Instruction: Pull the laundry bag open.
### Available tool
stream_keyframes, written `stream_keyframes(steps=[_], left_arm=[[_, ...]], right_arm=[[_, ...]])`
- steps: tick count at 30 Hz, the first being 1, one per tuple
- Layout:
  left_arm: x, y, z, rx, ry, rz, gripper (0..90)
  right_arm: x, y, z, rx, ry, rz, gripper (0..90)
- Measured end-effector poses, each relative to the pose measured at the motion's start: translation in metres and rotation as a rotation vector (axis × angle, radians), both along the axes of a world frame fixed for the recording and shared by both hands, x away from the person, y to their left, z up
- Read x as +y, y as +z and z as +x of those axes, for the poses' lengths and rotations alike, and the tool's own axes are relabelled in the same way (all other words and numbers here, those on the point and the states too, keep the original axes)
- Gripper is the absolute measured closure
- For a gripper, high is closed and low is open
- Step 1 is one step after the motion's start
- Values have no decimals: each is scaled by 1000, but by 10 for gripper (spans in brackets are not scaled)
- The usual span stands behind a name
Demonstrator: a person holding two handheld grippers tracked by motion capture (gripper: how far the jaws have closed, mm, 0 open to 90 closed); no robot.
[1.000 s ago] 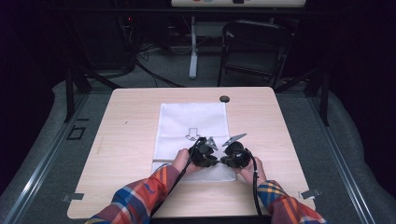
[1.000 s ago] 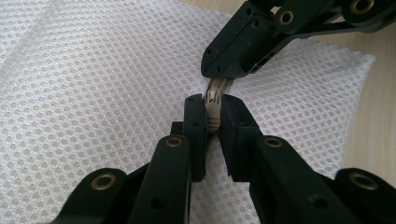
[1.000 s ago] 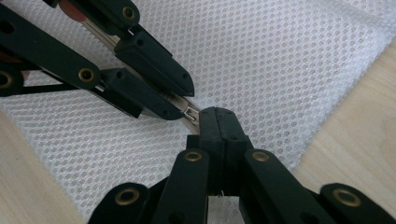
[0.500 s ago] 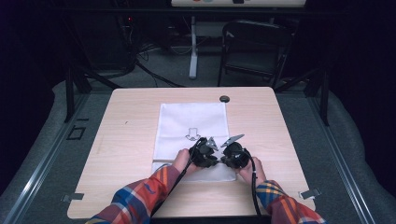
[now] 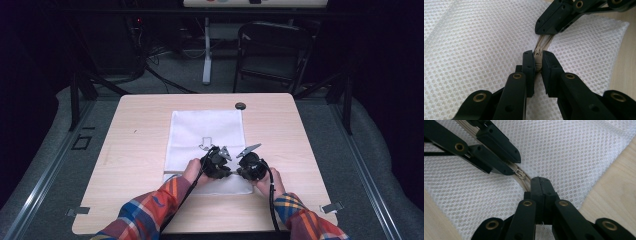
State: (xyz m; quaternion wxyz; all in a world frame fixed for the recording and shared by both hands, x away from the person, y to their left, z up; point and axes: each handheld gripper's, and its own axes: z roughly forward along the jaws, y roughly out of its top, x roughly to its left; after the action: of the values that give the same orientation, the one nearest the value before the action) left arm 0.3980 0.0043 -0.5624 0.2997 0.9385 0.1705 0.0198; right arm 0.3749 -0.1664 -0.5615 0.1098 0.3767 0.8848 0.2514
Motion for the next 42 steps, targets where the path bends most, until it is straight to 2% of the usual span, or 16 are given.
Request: stream_keyframes(steps=[2,10,42], left_arm=[[1,0,1,0,-2,1,809],[6,1,1,16,6,0,809],[28,3,3,31,34,12,808]], right_arm=[[0,0,0,1,-2,14,900],[0,-1,0,-3,1,15,900],[0,-1,0,-1,3,11,900]])
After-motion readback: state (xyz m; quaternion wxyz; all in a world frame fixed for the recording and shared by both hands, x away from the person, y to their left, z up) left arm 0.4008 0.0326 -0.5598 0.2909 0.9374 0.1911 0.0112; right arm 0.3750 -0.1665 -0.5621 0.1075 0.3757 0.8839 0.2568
